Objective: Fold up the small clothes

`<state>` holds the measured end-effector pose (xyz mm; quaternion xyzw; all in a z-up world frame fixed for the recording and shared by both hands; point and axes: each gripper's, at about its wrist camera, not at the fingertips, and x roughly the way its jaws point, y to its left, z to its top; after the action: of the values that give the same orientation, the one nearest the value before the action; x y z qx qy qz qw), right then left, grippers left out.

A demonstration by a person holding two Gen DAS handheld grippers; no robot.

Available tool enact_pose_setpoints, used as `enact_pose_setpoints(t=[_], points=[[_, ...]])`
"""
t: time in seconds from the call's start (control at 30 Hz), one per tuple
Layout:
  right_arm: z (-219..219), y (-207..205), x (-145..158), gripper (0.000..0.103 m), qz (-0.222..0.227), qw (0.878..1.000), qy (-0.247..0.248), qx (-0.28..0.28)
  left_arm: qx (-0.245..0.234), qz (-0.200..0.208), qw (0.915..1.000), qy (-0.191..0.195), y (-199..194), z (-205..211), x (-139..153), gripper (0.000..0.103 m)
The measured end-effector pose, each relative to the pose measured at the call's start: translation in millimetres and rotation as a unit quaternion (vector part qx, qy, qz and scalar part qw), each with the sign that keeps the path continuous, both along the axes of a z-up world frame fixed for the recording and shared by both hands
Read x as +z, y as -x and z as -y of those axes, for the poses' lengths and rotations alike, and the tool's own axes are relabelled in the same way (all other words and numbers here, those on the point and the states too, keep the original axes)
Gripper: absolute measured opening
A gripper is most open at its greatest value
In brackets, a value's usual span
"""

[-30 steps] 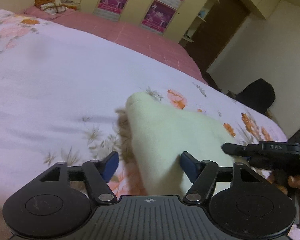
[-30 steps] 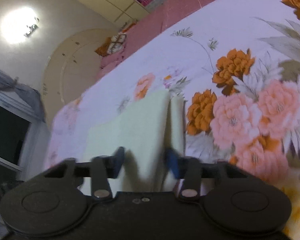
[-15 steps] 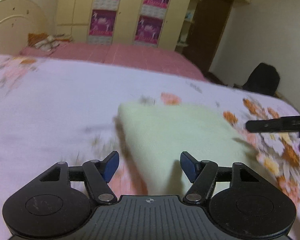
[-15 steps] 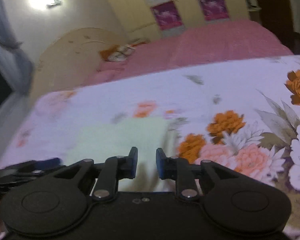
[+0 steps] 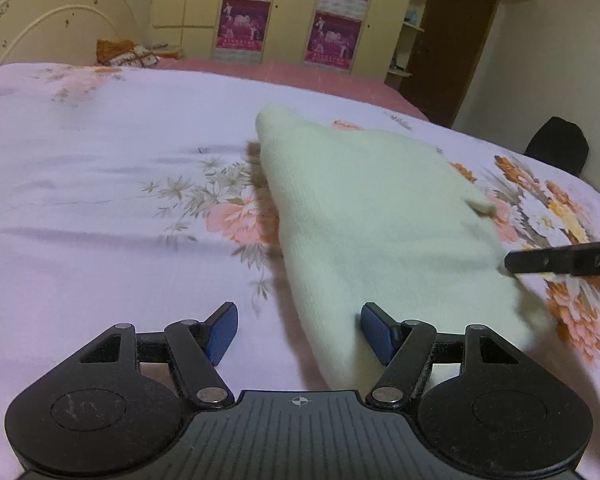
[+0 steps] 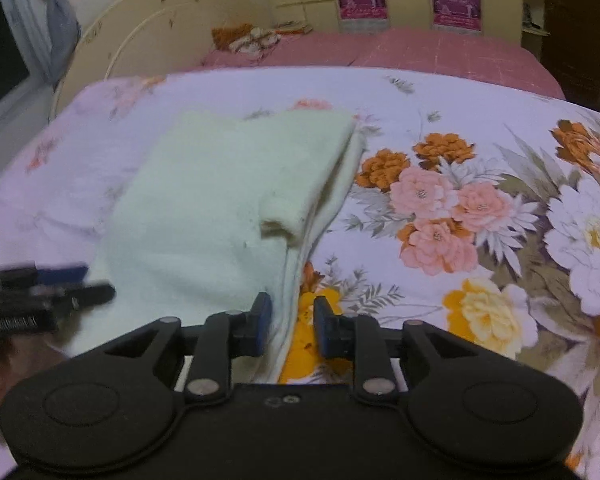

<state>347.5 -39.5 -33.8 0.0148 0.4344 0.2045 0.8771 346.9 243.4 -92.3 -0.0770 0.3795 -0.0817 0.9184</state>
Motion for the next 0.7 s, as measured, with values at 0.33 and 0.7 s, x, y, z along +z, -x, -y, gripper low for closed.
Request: enact_pose_setpoints(t=[0.33, 0.7], points=[[16.9, 61.2, -2.1, 0.026, -0.027, 0.999, -0.030, -0.020, 0.052, -0.016, 0.9969, -0.056, 42.5, 29.0, 20.2, 0.093], [54.4, 137.9, 91.1, 0.102, 0.089, 0.991, -0.065, -0.078, 0.069, 0.065, 0.9924, -0.078, 119.7, 71.4, 122.2, 0.103]])
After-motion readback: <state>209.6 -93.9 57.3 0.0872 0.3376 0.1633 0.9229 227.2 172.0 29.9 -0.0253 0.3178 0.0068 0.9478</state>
